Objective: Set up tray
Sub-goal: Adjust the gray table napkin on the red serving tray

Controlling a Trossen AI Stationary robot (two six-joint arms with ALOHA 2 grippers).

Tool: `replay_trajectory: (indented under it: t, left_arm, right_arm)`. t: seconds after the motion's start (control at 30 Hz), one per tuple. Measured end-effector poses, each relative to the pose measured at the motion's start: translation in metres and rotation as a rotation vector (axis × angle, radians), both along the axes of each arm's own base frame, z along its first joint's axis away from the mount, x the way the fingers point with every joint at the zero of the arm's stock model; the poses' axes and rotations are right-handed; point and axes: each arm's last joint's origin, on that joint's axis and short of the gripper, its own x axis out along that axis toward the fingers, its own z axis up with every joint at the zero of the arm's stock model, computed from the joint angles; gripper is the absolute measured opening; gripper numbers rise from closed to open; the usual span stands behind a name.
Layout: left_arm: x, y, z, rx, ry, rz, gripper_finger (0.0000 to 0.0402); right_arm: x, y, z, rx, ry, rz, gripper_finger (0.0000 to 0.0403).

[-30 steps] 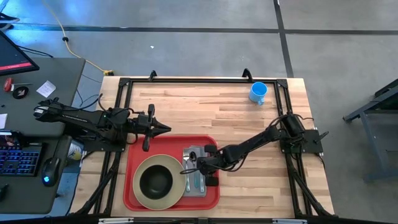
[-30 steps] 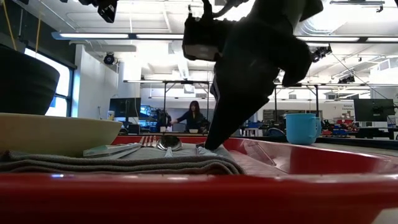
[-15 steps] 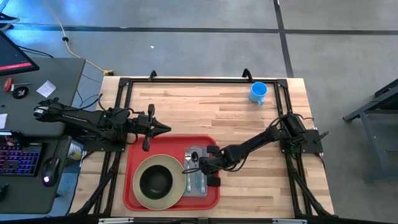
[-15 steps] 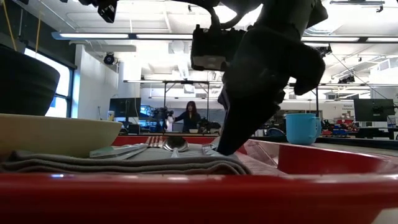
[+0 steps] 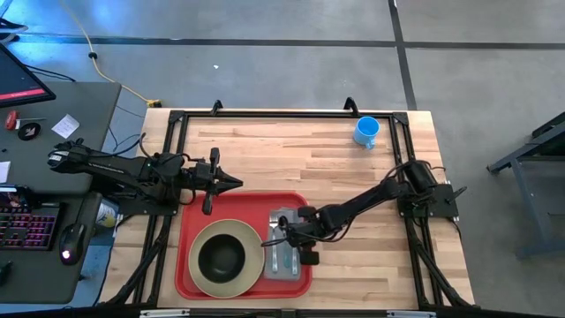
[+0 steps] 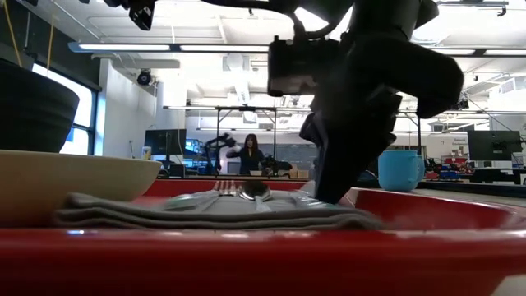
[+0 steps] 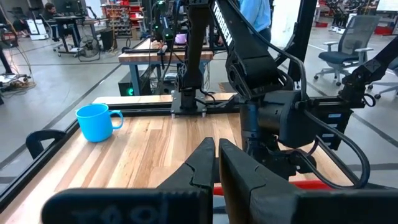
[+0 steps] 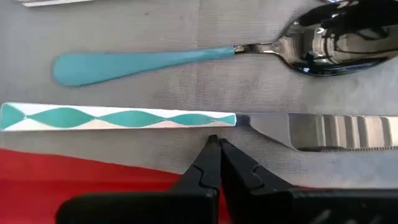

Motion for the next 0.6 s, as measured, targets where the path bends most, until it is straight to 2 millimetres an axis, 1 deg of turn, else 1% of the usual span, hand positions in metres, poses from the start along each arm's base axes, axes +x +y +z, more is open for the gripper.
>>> replay_trajectory:
  t: [0.13, 0.27, 0.3, 0.6]
  left_arm:
    - [0.0, 0.0, 0.0, 0.0, 0.0, 0.0, 0.0056]
    - [0.0, 0.0, 0.0, 0.0, 0.0, 0.0, 0.0056]
    - [0.0, 0.0, 0.0, 0.0, 0.001, 0.0, 0.0056]
    - [0.0, 0.0, 0.0, 0.0, 0.001, 0.0, 0.0056]
  right_arm:
    - [-0.006, -0.002, 0.016, -0.023, -0.016, -0.007, 0.0]
    - [-0.008, 0.001, 0.041, -0.036, -0.121, -0.017, 0.0]
    - [-0.008, 0.002, 0.044, -0.032, -0.14, -0.015, 0.0]
    - [-0.001, 0.021, 0.054, 0.026, -0.306, 0.038, 0.0]
